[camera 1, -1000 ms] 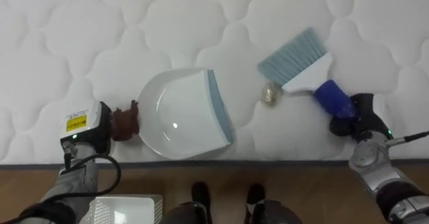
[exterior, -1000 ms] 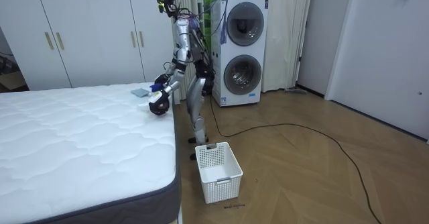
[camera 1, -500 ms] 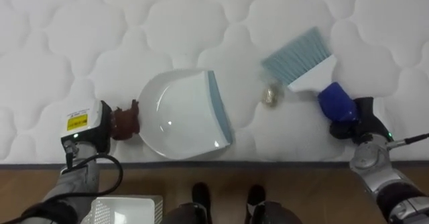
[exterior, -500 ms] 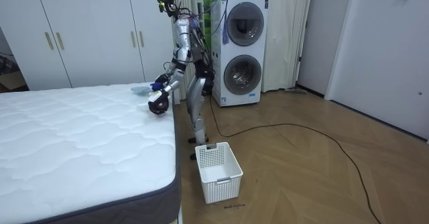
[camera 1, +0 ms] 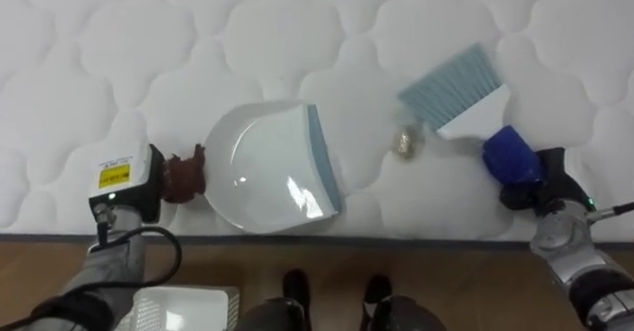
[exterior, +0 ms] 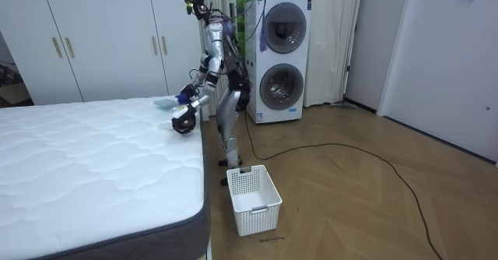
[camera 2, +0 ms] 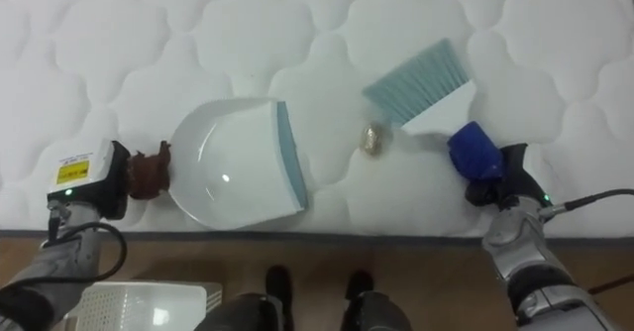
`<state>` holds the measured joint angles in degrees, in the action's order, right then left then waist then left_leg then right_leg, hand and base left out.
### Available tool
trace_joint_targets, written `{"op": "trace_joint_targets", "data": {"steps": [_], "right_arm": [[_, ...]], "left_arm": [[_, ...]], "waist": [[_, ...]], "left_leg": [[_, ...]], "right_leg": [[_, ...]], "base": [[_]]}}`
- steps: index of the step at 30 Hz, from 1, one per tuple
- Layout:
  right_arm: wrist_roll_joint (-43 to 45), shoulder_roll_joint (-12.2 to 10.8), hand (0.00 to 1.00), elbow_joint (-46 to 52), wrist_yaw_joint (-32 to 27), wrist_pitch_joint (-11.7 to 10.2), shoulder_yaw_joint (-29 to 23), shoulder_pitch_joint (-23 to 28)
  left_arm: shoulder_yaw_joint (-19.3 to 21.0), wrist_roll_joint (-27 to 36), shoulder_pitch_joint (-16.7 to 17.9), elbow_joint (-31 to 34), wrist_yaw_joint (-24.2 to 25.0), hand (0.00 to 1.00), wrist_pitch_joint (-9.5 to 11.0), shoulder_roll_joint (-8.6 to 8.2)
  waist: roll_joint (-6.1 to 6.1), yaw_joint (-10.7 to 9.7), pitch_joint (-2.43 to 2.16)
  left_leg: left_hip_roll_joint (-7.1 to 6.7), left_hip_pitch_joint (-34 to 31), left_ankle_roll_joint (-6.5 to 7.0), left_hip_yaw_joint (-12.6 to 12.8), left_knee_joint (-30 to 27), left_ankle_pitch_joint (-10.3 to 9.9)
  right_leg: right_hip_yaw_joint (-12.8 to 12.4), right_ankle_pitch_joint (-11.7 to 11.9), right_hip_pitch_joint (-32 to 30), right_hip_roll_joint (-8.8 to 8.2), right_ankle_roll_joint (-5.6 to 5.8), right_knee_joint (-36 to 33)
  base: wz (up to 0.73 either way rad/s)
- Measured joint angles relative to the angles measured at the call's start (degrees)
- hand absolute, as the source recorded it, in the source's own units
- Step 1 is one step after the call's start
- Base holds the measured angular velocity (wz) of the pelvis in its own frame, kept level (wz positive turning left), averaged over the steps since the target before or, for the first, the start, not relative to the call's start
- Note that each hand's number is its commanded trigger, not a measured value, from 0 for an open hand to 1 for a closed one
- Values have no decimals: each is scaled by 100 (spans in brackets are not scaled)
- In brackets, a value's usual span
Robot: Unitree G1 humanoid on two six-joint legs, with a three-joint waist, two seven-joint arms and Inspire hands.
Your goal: Clean bed
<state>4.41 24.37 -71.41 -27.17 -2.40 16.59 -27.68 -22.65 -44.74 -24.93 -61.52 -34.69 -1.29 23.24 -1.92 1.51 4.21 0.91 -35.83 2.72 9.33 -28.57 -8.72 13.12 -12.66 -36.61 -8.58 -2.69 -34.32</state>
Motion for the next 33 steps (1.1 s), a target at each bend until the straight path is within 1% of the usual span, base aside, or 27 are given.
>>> {"op": "trace_joint_targets", "data": {"steps": [1,2,3,4,5,6,9,11,13,14,15,18,20,22,23,24,25,27,29,32,33], "right_arm": [[73,120,100,-123,0,73,0,-28],[186,240,100,-241,-2,187,-1,-39],[270,299,100,-260,-2,257,-5,-37],[498,398,100,-261,-5,368,-50,-53],[734,513,100,-264,-10,414,-43,-74],[844,569,100,-265,-9,449,-37,-96],[1381,848,100,-279,-9,652,29,-348],[1586,928,100,-269,-7,732,128,-446],[2028,953,100,-213,27,827,185,-486],[2406,959,100,-194,94,873,264,-520],[2785,959,100,-199,178,882,353,-590],[3249,961,100,-194,252,882,597,-750],[3753,961,100,-181,314,884,768,-873],[4112,961,100,-129,408,889,809,-958],[4310,961,100,-70,436,908,822,-992],[4420,961,100,4,457,959,922,-1043],[4491,961,100,32,470,966,954,-1064],[4932,961,100,183,514,1013,1148,-1164],[5194,961,100,397,564,1024,1197,-1166],[5574,969,100,719,803,1092,1415,-1165],[5721,985,100,811,896,1129,1490,-1168]], "left_arm": [[-1,-73,-16,5,-72,100,-8,64],[2,-170,-25,8,-102,100,-26,95],[5,-224,-27,8,-120,100,-57,106],[7,-233,-41,6,-148,100,-124,138],[6,-233,-67,6,-171,100,-168,175],[4,-233,-72,6,-183,100,-185,192],[-13,-275,-81,7,-227,100,-255,264],[-22,-315,-97,12,-238,100,-315,271],[-18,-455,-128,15,-243,100,-343,307],[-19,-504,-170,14,-243,100,-368,327],[-24,-565,-212,10,-242,100,-399,339],[-109,-622,-303,11,-238,100,-464,372],[-200,-622,-350,10,-228,100,-467,458],[-200,-622,-353,11,-169,100,-478,468],[-199,-622,-380,12,-103,100,-491,476],[-201,-622,-418,11,-58,100,-493,492],[-205,-622,-433,11,-55,100,-493,495],[-230,-656,-444,16,-57,100,-489,532],[-228,-714,-476,26,-59,100,-479,557],[-228,-892,-485,170,-58,100,-457,619],[-227,-953,-487,248,-58,100,-456,641]], "waist": [[-87,-2,-9],[-156,-2,-9],[-193,2,-10],[-255,-27,4],[-298,-37,23],[-306,-48,25],[-324,-37,28],[-334,-33,30],[-384,1,29],[-415,6,28],[-427,4,32],[-460,14,31],[-555,48,39],[-616,39,51],[-661,42,52],[-692,39,65],[-698,42,69],[-729,69,78],[-762,84,85],[-763,176,86],[-764,199,86]], "left_leg": [[1,-34,0,-1,-56,0],[13,-45,1,1,-106,-1],[18,-46,4,2,-116,-4],[29,-50,16,2,-125,-13],[54,-72,31,1,-167,-27],[73,-92,33,-2,-205,-35],[187,-149,34,41,-317,-97],[203,-150,32,43,-314,-95],[234,-154,27,92,-318,-94],[234,-154,19,91,-319,-88],[240,-150,14,83,-325,-85],[239,-131,12,83,-333,-82],[238,-88,11,98,-310,-82],[238,-33,10,93,-280,-83],[240,-18,9,85,-273,-84],[245,-17,8,54,-273,-85],[262,-16,7,42,-265,-85],[311,1,5,32,-197,-87],[323,6,5,28,-186,-88],[370,13,-4,13,-188,-93],[371,10,-5,2,-172,-94]], "right_leg": [[-17,-1,-26,-2,0,-37],[-22,0,-18,4,1,-45],[-23,2,-16,7,2,-45],[-20,13,-19,15,1,-51],[-21,37,-29,39,-9,-52],[-26,51,-30,61,-10,-46],[-25,118,-50,135,-53,-30],[-30,135,-49,159,-61,-6],[-53,143,-76,177,-76,-19],[-47,146,-80,173,-83,-40],[-29,150,-64,178,-94,-29],[-27,154,-50,178,-101,-14],[-30,154,-17,178,-100,2],[-15,155,50,181,-99,51],[-3,156,81,186,-97,78],[26,168,117,200,-91,121],[46,192,148,220,-90,174],[85,274,237,282,-82,357],[129,292,270,290,-76,423],[136,368,342,371,-70,583],[150,371,347,374,-70,598]], "base": [[0],[-4],[-3],[-6],[-7],[-10],[-16],[-9],[-6],[0],[0],[0],[-4],[0],[5],[5],[0],[-3],[0],[-3],[0]]}}
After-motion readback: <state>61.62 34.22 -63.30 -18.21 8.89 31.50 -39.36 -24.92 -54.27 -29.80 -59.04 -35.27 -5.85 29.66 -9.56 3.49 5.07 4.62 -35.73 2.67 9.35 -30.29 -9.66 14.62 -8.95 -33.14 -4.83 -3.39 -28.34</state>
